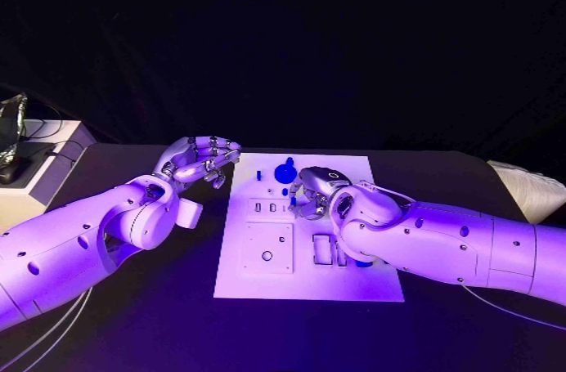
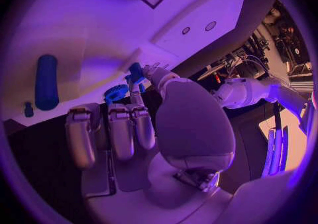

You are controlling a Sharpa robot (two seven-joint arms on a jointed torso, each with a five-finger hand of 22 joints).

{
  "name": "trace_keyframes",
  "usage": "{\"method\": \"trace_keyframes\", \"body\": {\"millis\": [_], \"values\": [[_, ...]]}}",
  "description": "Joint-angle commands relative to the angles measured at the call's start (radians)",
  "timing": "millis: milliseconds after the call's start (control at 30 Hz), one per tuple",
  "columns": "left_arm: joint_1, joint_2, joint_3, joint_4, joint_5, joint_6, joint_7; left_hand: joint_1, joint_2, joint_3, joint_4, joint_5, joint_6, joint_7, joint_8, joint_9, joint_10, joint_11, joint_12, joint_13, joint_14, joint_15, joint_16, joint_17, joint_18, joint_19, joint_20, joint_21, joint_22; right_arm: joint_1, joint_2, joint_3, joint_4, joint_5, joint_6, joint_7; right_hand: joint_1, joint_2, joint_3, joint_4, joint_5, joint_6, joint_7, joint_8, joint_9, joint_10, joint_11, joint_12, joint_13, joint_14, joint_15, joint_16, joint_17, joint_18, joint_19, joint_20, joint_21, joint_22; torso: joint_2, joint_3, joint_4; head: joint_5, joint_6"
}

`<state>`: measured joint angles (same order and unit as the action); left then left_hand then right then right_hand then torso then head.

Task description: Assemble the parts on the task board

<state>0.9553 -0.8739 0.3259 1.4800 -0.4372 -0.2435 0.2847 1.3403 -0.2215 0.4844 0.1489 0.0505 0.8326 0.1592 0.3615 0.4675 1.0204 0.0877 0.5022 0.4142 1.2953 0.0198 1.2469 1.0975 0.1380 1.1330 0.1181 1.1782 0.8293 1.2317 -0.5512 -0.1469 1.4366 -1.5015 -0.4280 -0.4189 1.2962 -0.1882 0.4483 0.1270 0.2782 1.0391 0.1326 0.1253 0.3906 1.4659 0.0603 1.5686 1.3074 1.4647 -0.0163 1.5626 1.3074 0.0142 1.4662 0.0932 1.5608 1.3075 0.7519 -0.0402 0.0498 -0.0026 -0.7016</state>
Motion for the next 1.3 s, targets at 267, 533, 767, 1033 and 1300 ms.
{"method": "trace_keyframes", "body": {"millis": [267,533,767,1033,1300], "values": [[0.0,0.0,0.001,0.002,0.005,0.006,0.005,0.007,0.004,0.002,-0.001,0.0,-0.005,0.0,0.0,-0.001,-0.009,0.0,0.007,0.001,0.004,0.0,0.004,0.001,0.008,0.004,0.0,0.005,0.001,-0.004,0.006,-0.001,-0.002,-0.008,-0.003,0.018,-0.005,-0.01,-0.004,0.001,-0.004,-0.005,0.002,-0.002,-0.001,0.105,-0.007,0.002,0.263,0.102,-0.004,0.004,0.247,-0.011,0.097,-0.008,-0.002,0.254,0.0,-0.0004,0.0,0.0,0.0],[0.0,0.0,0.001,0.002,0.005,0.006,0.005,0.007,0.004,0.002,-0.001,0.0,-0.005,0.0,0.0,-0.001,-0.009,0.0,0.007,0.001,0.004,0.0,0.004,0.001,0.008,0.004,0.0,0.005,0.001,-0.008,0.012,-0.001,-0.005,-0.012,-0.032,0.025,-0.003,-0.01,-0.002,0.0,-0.003,-0.007,0.002,-0.003,-0.002,0.105,-0.007,0.002,0.263,0.102,-0.004,0.004,0.247,-0.011,0.098,-0.008,-0.001,0.254,0.0,-0.0003,0.0013,0.0,0.0],[0.0,0.0,0.001,0.002,0.005,0.007,0.004,0.007,0.004,0.002,-0.001,0.0,-0.005,0.0,0.0,-0.001,-0.009,0.0,0.007,0.001,0.004,0.0,0.004,0.001,0.008,0.004,0.0,0.005,0.001,-0.014,0.017,-0.001,-0.009,-0.014,-0.04,0.027,-0.002,-0.009,-0.001,-0.001,-0.002,-0.007,0.002,-0.003,-0.002,0.105,-0.007,0.002,0.263,0.102,-0.004,0.004,0.247,-0.011,0.098,-0.008,-0.001,0.254,0.001,0.0007,0.0003,0.001,-0.001],[0.0,0.0,0.001,0.0,0.004,0.008,0.003,0.007,0.004,0.002,-0.001,0.0,-0.005,0.0,0.0,-0.001,-0.009,0.0,0.007,0.001,0.004,0.0,0.004,0.001,0.008,0.004,0.0,0.005,0.001,-0.017,0.013,-0.001,-0.002,-0.032,-0.082,0.032,0.001,-0.008,0.002,-0.003,-0.001,-0.006,0.002,-0.002,-0.001,0.105,-0.006,0.002,0.263,0.103,-0.004,0.004,0.248,-0.011,0.098,-0.007,-0.001,0.254,0.001,0.0005,0.0007,0.001,-0.001],[0.0,-0.001,0.001,-0.002,0.004,0.007,0.003,0.007,0.004,0.002,-0.001,0.0,-0.005,0.0,0.0,-0.001,-0.009,0.0,0.007,0.001,0.004,0.0,0.004,0.001,0.008,0.004,0.0,0.005,0.001,-0.019,0.007,-0.001,0.004,-0.032,-0.126,0.057,0.005,-0.008,0.004,-0.006,0.001,-0.004,0.001,-0.001,-0.001,0.105,-0.007,0.002,0.263,0.103,-0.004,0.005,0.25,-0.012,0.101,-0.007,0.004,0.258,0.001,0.0005,-0.0007,0.002,-0.002]]}}
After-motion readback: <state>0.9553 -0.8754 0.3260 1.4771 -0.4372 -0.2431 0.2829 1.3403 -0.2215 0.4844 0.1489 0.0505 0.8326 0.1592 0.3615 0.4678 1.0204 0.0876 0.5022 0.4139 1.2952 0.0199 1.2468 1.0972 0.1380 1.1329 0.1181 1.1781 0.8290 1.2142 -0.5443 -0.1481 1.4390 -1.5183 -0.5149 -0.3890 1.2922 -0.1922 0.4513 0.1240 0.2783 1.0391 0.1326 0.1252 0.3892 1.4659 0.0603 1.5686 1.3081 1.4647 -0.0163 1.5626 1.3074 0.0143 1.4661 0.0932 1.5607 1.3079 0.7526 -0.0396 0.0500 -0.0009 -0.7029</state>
